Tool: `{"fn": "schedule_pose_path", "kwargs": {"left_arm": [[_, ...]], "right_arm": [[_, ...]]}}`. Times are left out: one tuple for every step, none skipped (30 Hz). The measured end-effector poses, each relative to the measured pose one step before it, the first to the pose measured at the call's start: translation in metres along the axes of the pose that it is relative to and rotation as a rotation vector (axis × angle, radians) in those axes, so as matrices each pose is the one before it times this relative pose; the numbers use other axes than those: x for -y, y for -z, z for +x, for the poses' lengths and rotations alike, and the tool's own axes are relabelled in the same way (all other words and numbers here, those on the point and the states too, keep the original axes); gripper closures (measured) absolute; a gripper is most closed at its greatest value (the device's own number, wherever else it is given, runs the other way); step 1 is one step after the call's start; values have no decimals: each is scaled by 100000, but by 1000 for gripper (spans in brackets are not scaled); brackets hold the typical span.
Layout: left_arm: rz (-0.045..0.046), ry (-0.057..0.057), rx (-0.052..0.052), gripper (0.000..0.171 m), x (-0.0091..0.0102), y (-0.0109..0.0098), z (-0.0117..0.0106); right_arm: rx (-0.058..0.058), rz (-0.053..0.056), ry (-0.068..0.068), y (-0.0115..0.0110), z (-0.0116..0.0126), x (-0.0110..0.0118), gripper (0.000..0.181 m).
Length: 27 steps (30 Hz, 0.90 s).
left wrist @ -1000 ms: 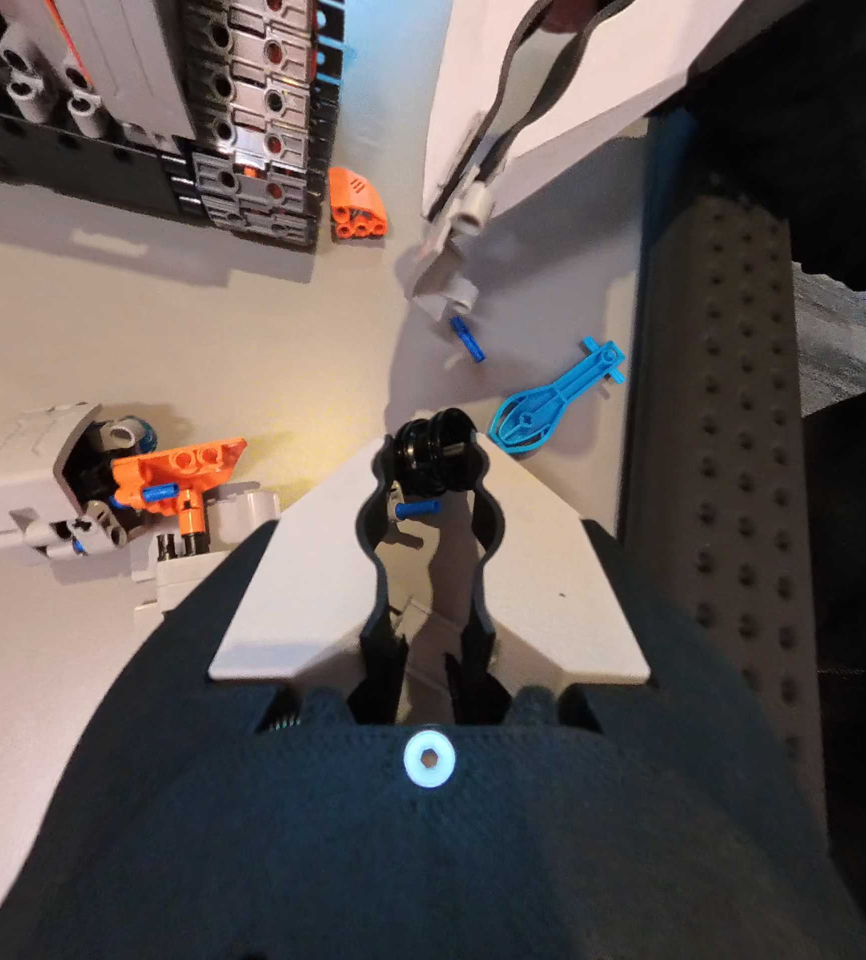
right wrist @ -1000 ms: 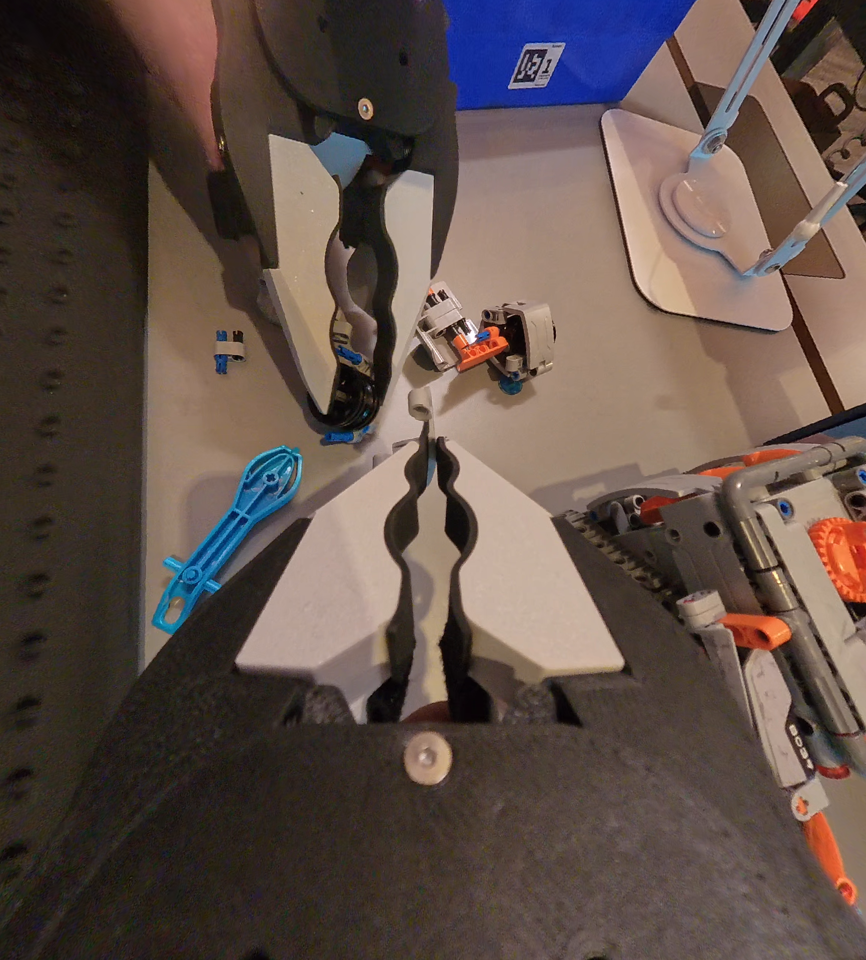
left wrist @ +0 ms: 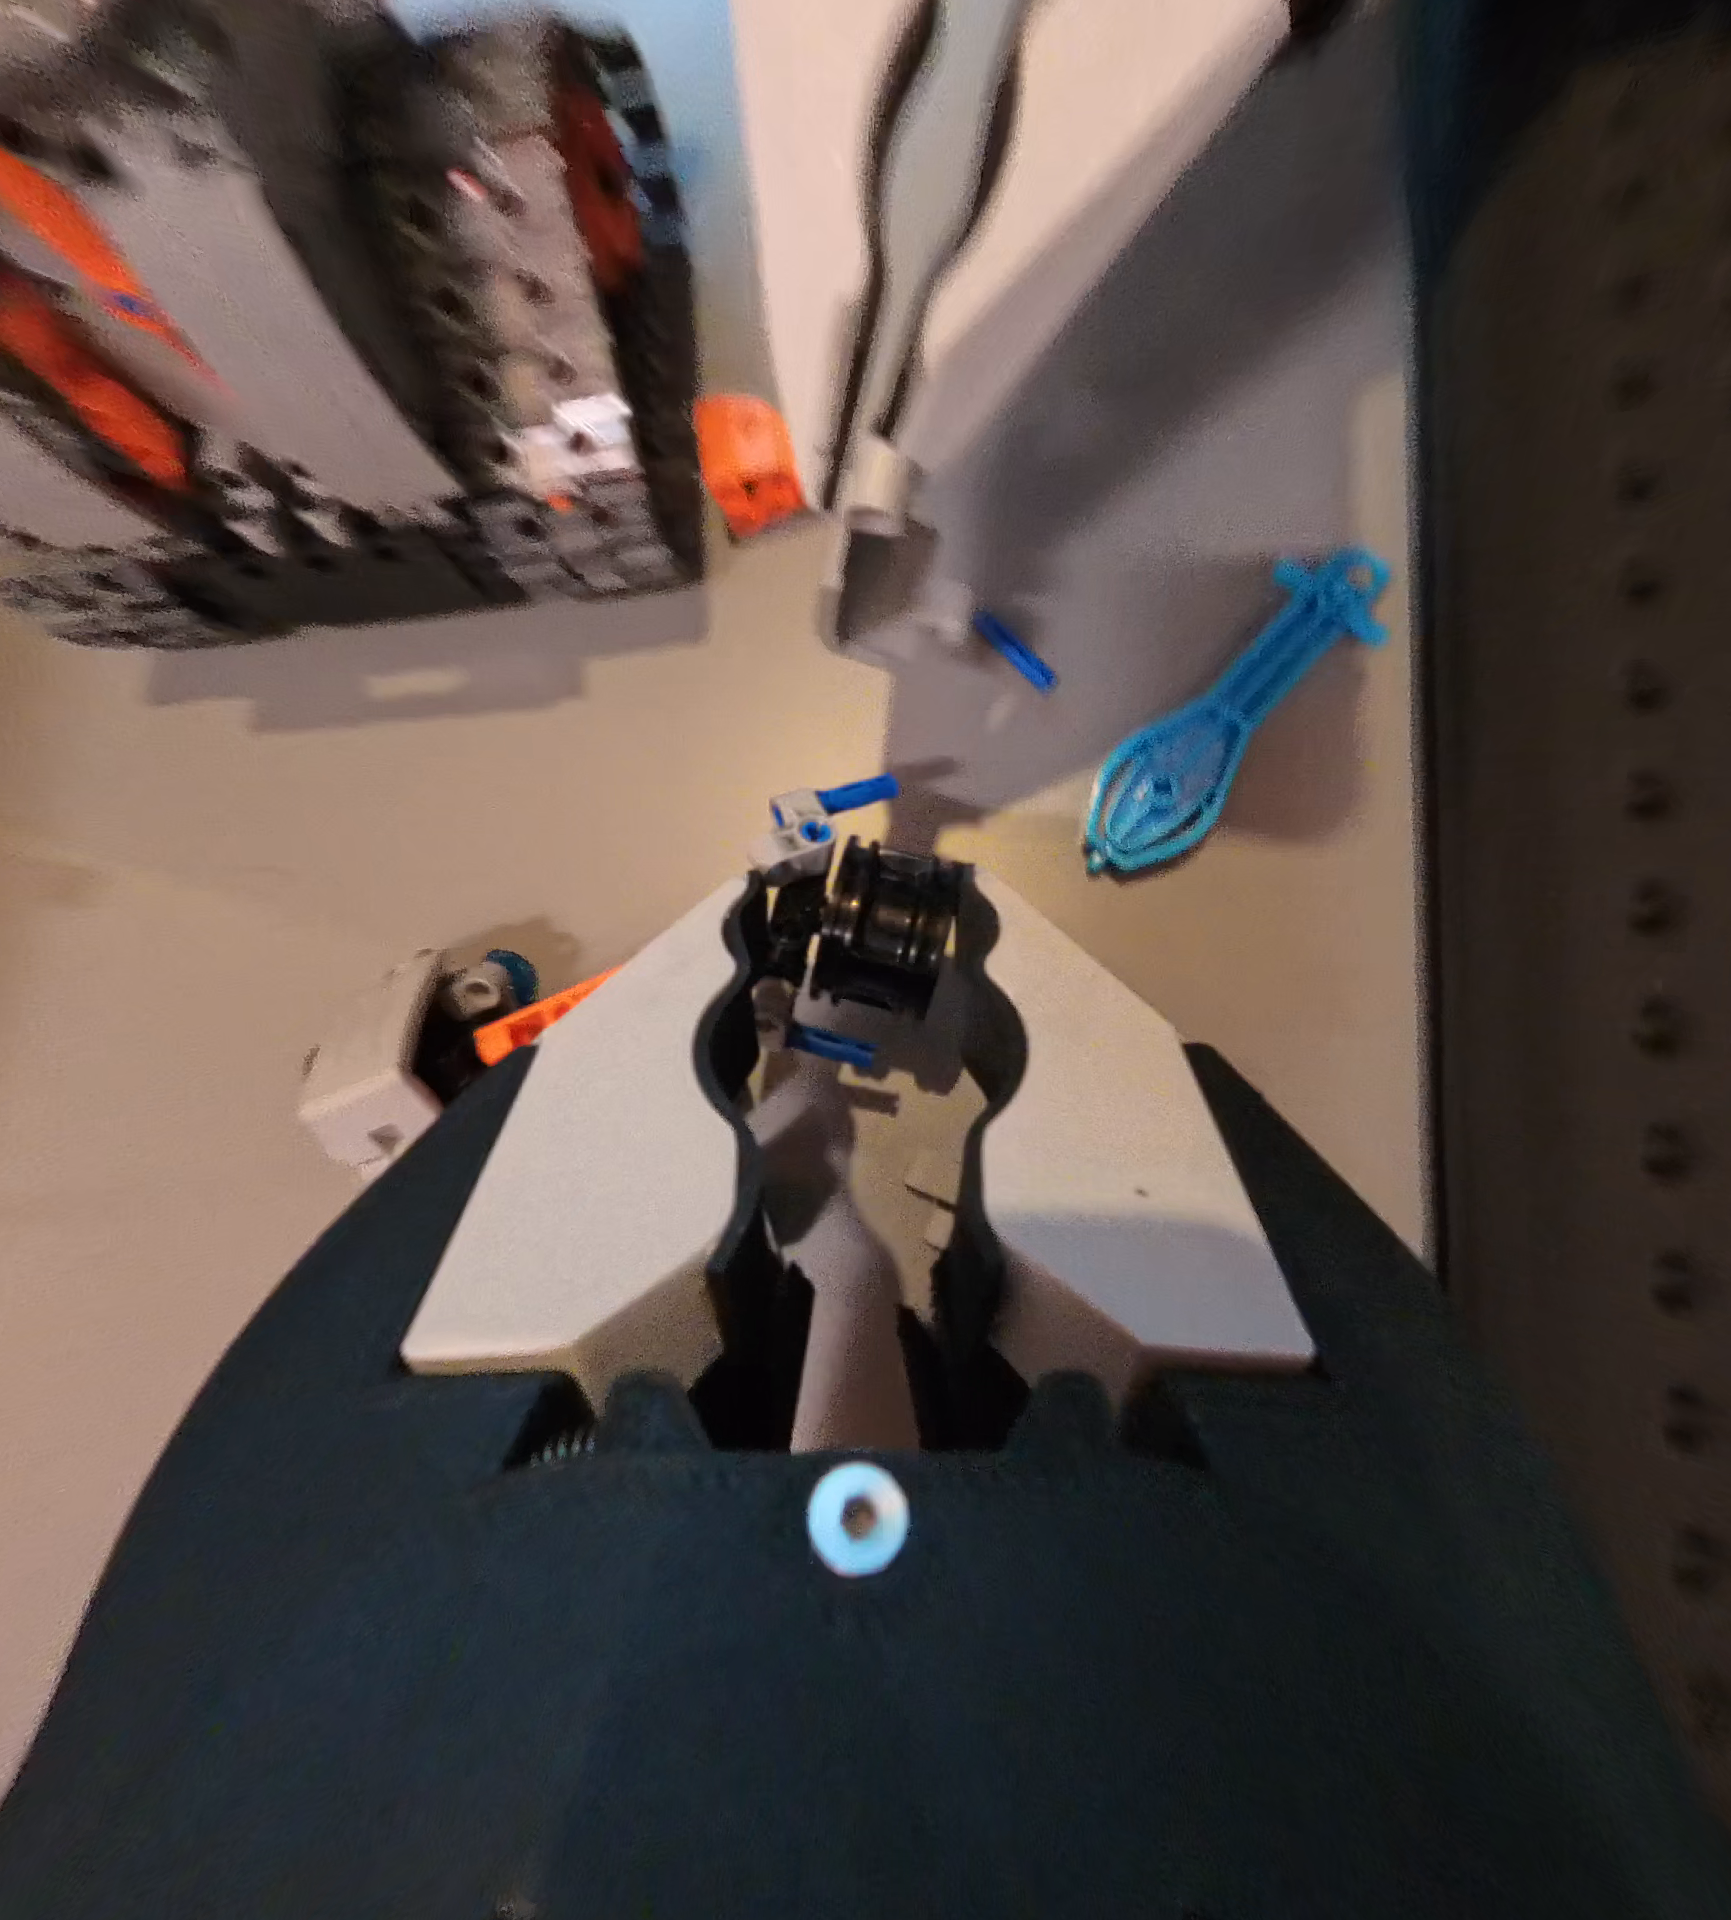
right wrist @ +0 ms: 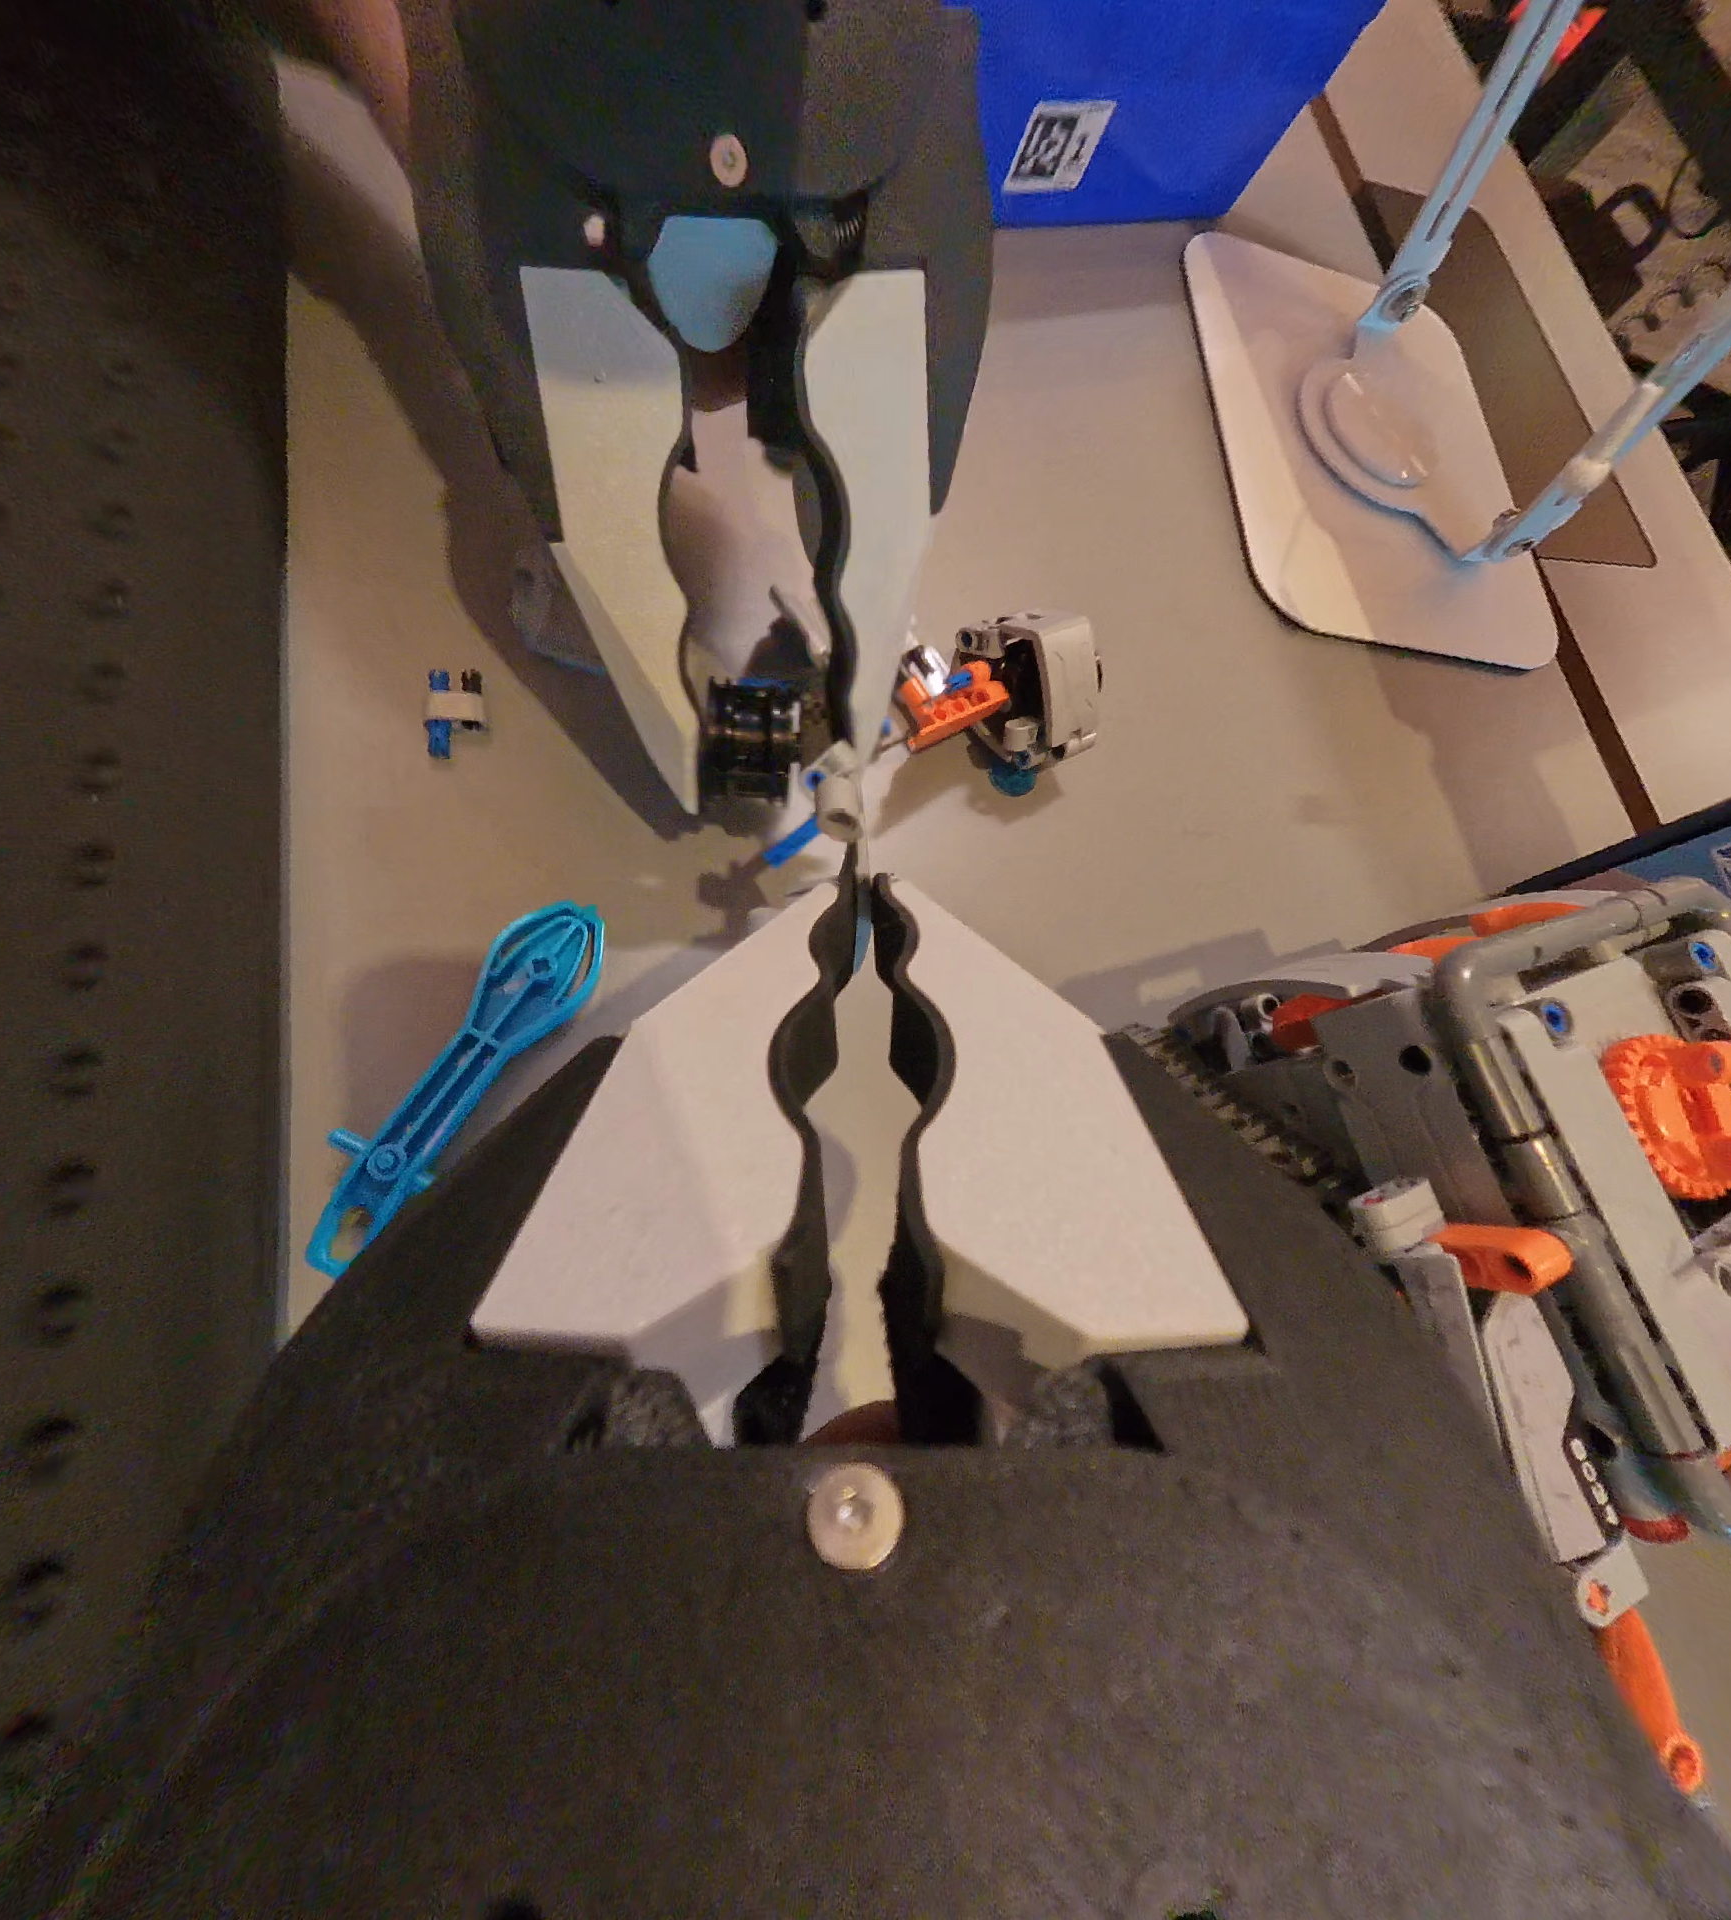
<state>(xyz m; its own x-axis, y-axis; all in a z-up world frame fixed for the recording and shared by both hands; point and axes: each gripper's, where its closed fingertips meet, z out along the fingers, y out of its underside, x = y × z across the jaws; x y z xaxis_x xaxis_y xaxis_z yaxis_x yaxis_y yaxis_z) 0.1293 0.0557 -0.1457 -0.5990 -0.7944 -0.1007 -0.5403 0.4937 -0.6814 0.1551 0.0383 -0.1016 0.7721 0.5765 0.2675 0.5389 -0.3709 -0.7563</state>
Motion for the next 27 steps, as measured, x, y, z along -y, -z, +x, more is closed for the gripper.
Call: {"fn": "schedule_pose_path", "kwargs": {"left_arm": [[4957,2575,1917,139,554,418,-368],[5204,2644,3633,139,625,445,-617],[5928,2135,2264,139,774,455,-411],[4210,1565,522,139,568,323,-159],[4344,387,2768,139,611,324,-450],[3501,35,2375,139,523,260,-392],[2519,858,-979,139,417,123,87],[3195,962,-15,139,498,120,-24],[3176,-521,1944,139,515,139,-249],[1879,-982,868,139,370,57,-77],[2411,-483,983,139,448,88,-101],[2540,-99,1668,139,493,120,-220],[2618,-346,1425,139,522,149,-184],[2276,-115,399,140,503,121,-64],[2361,8,1398,140,519,149,-205],[1845,-136,1435,140,461,115,-228],[293,77,-554,140,235,-36,28],[215,511,-1026,140,159,-104,113],[1990,-57,593,140,312,-37,-46],[-69,-314,-198,140,1,-168,79],[-1333,-570,-627,140,-175,-213,178],[665,-1662,1055,140,93,-68,15],[-19,-2094,546,140,23,-70,107],[-1299,-1409,289,140,-124,-110,99],[-202,-954,1597,140,22,-35,-124],[333,-647,435,140,101,-41,14],[176,-109,-240,140,97,-50,67]], "right_arm": [[288,1088,-1841,63,73,158,181],[-582,540,-1349,15,164,68,181],[-1047,343,-1045,0,185,59,181],[-310,430,-1116,-34,62,72,181],[-684,755,-1426,-40,121,136,181],[-1544,1282,-1434,-20,239,247,181],[-1275,1710,-1193,15,181,312,181],[-1401,1727,-1410,34,207,308,181],[-2019,2300,-1230,78,315,375,181],[-1259,2497,-1262,118,239,392,181],[-1118,2582,-1628,134,251,374,181],[-1594,2602,-1499,149,337,365,181],[-1189,1462,-1125,116,295,202,181],[-1563,1152,-509,135,330,145,181],[-1452,1470,-537,156,313,195,181],[166,1592,-927,127,70,224,181],[-182,1783,-905,99,82,259,181],[-1400,1062,-477,68,237,179,181],[-1208,728,-124,20,179,127,181],[-1053,710,-571,4,158,103,181],[-442,-156,-781,-37,69,-39,181],[-84,-659,-493,-73,10,-133,181],[-1131,-265,-488,-10,164,-77,181],[-516,-202,-1076,20,136,-23,181],[1054,621,-1508,32,-60,83,181],[841,1192,-1164,35,-64,150,181],[16,213,-28,6,-1,22,181]]}}
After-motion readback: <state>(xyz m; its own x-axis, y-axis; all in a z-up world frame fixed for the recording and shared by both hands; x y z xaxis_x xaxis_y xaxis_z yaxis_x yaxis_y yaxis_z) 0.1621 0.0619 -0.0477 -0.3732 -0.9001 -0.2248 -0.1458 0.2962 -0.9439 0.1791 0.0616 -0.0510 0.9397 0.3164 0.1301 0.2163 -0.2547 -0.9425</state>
